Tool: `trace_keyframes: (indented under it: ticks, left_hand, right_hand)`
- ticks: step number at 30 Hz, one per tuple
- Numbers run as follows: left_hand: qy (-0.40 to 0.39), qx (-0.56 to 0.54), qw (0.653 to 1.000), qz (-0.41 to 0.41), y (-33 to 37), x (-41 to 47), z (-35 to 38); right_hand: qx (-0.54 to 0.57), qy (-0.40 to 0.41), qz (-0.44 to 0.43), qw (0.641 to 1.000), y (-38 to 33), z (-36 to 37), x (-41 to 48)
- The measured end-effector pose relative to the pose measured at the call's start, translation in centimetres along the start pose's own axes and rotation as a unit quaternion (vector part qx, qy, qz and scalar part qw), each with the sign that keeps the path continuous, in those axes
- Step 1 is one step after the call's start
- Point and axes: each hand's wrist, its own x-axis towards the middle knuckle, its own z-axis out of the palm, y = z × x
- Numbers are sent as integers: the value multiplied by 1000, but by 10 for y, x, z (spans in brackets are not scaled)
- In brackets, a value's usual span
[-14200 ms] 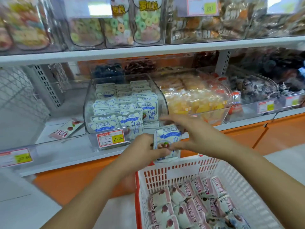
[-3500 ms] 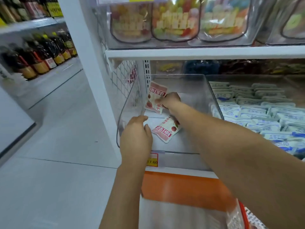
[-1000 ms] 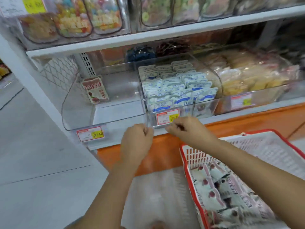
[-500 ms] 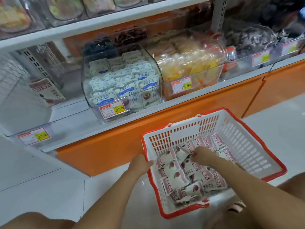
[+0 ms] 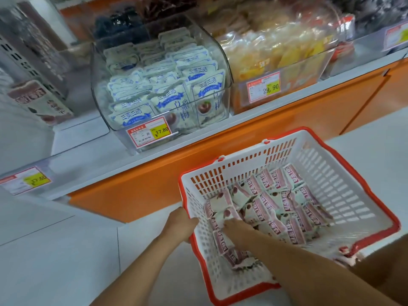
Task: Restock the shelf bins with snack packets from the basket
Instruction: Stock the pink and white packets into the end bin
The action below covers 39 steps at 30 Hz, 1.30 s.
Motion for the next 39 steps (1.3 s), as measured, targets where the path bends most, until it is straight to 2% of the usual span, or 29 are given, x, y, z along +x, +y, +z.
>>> trace_keyframes:
  ticks: [4,9,12,17,20,22,23,24,27,28,30,31,32,34,35,36,39]
  left_hand:
    - [3,1,1000,-12,-31,-3,-20]
    - [4,5,999,-33,-73,-17,-51]
    - [11,9,998,-58,-102,-31,-71]
    - [63,22,994,-86,-151,-52,-103]
    - [101,18,990,-97,-173,-61,-124]
    - [113,17,988,-100,-177,-69,-143]
    - [115,21,988,-102,-176,-73,-154]
    - [113,37,988,-102,-175,-78,-164]
    - [85,67,993,-47,-160,-96,-185]
    - [68,50,996,-9,-154,-102,-189]
    - [51,18,996,72,-136,-113,-193]
    - [69,15,991,112,-126,-116,-194]
    - [102,13,983,152,-116,-119,-196]
    - [168,-23,962,216,-96,-125,-201]
    - [191,-46,951,238,-86,-131,-205]
    - [204,-53,943,256,-80,-133,-211]
    - [240,-26,928,285,-66,-139,-233]
  right_hand:
    - [-58,39,-20,997,-33,1,12]
    - [-94,15,-29,995,-82,-6,22]
    - [-35,-20,-13,999,-109,-9,30]
    - [29,-17,0,999,-154,-19,28]
    - [153,-10,5,988,-167,-25,29]
    - [264,-12,16,964,-167,-41,25]
    - [357,-22,15,934,-165,-53,21]
    - [468,-41,-3,883,-163,-66,15]
    - [710,-124,-111,685,-157,-106,-7]
    - [760,-142,-148,616,-158,-118,-13]
    - [810,-172,-223,514,-164,-147,-25]
    - [817,-181,-265,478,-169,-161,-30]
    - [818,-179,-297,460,-175,-176,-38]
    - [818,-147,-309,463,-182,-203,-54]
    - [817,-118,-297,480,-183,-217,-65]
    - [808,-72,-279,514,-183,-230,-76]
    - [683,93,-210,694,-179,-266,-105]
